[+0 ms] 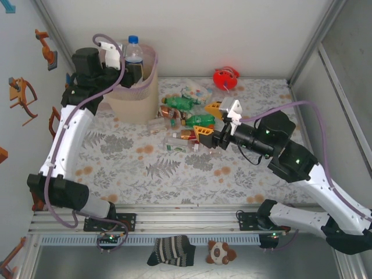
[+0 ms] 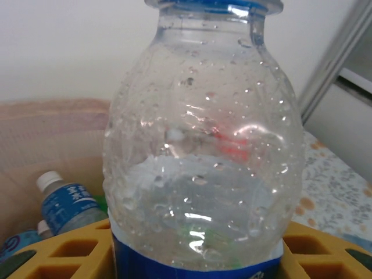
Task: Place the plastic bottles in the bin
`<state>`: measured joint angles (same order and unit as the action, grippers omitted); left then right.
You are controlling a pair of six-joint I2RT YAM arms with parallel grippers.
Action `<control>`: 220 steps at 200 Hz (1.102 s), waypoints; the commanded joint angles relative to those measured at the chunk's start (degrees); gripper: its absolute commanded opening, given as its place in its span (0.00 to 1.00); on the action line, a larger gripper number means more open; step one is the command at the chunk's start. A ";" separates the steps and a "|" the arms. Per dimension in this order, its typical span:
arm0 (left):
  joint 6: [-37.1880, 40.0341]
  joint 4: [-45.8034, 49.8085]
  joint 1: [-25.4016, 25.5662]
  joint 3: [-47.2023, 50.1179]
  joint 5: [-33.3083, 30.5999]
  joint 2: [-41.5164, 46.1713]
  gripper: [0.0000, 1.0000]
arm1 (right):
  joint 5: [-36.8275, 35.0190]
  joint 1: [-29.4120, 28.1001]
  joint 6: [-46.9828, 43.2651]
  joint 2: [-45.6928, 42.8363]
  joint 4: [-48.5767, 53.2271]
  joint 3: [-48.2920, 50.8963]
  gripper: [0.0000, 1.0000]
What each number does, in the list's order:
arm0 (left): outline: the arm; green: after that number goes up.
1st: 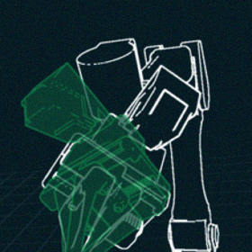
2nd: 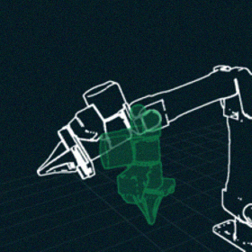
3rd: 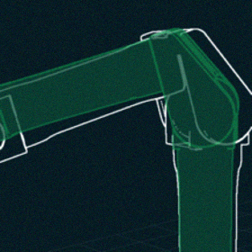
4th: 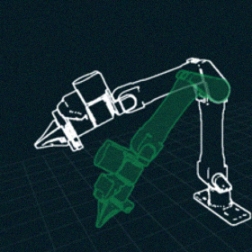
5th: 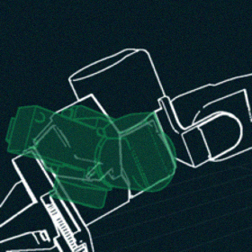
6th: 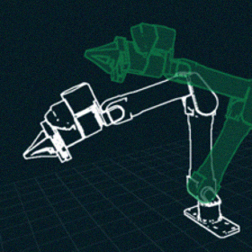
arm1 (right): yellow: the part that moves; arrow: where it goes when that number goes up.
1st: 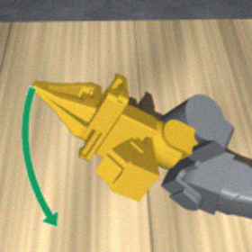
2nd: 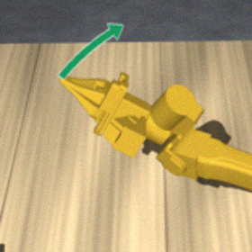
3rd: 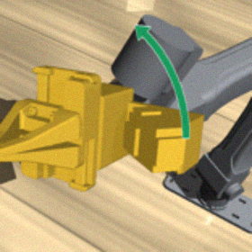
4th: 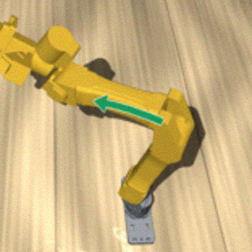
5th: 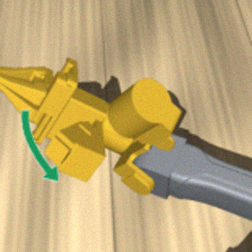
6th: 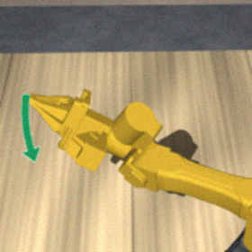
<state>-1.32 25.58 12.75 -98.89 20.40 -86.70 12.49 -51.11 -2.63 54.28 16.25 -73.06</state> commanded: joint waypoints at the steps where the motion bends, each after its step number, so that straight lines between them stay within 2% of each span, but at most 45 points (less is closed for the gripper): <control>1: -0.32 3.45 -1.79 -5.20 -0.35 -3.73 0.48 | -1.60 -0.22 -0.44 0.29 2.27 -0.33 0.67; 28: -1.33 5.64 -3.88 -11.34 2.92 -9.94 0.48 | -1.59 -0.22 0.07 0.12 2.55 -0.31 0.67; 69: -4.97 8.88 -6.74 -20.07 12.57 -20.03 0.49 | -1.55 -0.22 0.28 0.00 3.68 -1.04 0.67; 138: -5.84 22.84 -7.57 -40.19 19.40 -38.52 0.50 | -1.86 -0.24 0.44 -0.18 4.14 -1.17 0.66; 194: -6.30 28.27 -7.48 -41.69 25.39 -44.79 0.53 | -2.63 -0.22 0.09 0.04 4.65 -1.21 0.66; 220: -5.10 31.27 -7.37 -39.52 25.65 -45.16 0.55 | -2.56 -0.25 0.06 0.46 4.43 -1.30 0.66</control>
<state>-6.98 51.94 5.23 -138.78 42.78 -131.63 10.81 -51.11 -2.61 54.81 20.38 -73.08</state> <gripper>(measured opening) 0.540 0.662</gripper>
